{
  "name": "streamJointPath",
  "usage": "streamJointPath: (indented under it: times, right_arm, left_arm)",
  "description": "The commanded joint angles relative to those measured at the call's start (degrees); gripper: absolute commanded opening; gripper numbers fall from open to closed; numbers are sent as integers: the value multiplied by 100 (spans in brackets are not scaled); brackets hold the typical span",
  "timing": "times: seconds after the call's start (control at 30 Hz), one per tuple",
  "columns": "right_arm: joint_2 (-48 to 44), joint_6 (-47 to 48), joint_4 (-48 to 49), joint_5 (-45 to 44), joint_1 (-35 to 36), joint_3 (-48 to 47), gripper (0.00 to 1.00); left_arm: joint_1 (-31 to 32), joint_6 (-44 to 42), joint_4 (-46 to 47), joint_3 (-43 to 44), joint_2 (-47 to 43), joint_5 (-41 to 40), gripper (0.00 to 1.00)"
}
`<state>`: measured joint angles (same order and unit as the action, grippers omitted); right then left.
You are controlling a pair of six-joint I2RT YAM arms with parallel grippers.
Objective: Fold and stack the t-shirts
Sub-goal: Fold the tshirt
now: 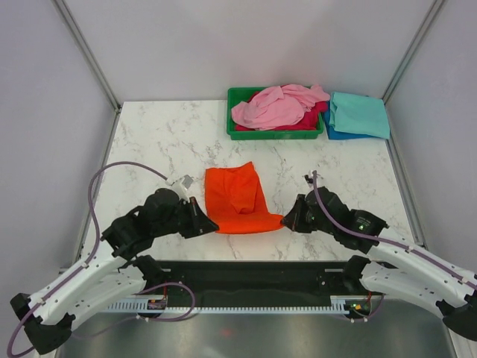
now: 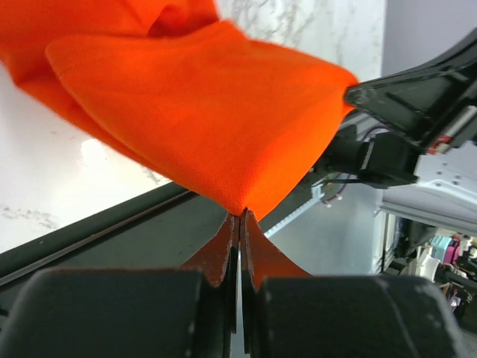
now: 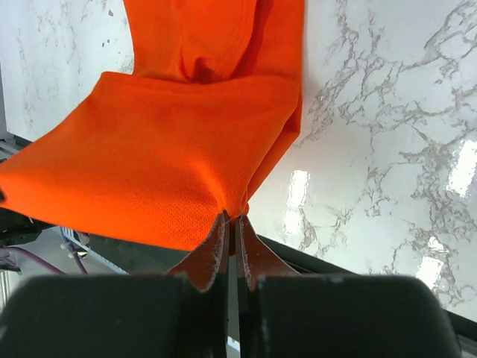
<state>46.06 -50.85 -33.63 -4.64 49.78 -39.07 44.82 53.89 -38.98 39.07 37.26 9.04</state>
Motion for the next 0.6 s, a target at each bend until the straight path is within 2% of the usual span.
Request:
streamJointPath:
  times: [0.0,0.33,0.53,0.57]
  right_arm:
    - [60,-66,-557,-353,23,-487,0]
    - [1633,716,-566,-994,-29,-1848,0]
    - [2380,1217,-487,-688,-442,-2350,0]
    - [2451,1287,-452,-643,-512,-2394,0]
  left_arm:
    - [27,105,-338,592,132,-226,2]
    - [-69,-326,-610,1498,844,-1079,6]
    - [-622,-607,-576,1586,1292,-931,6]
    - [-754,-668,-541,1560,1337,-669,6]
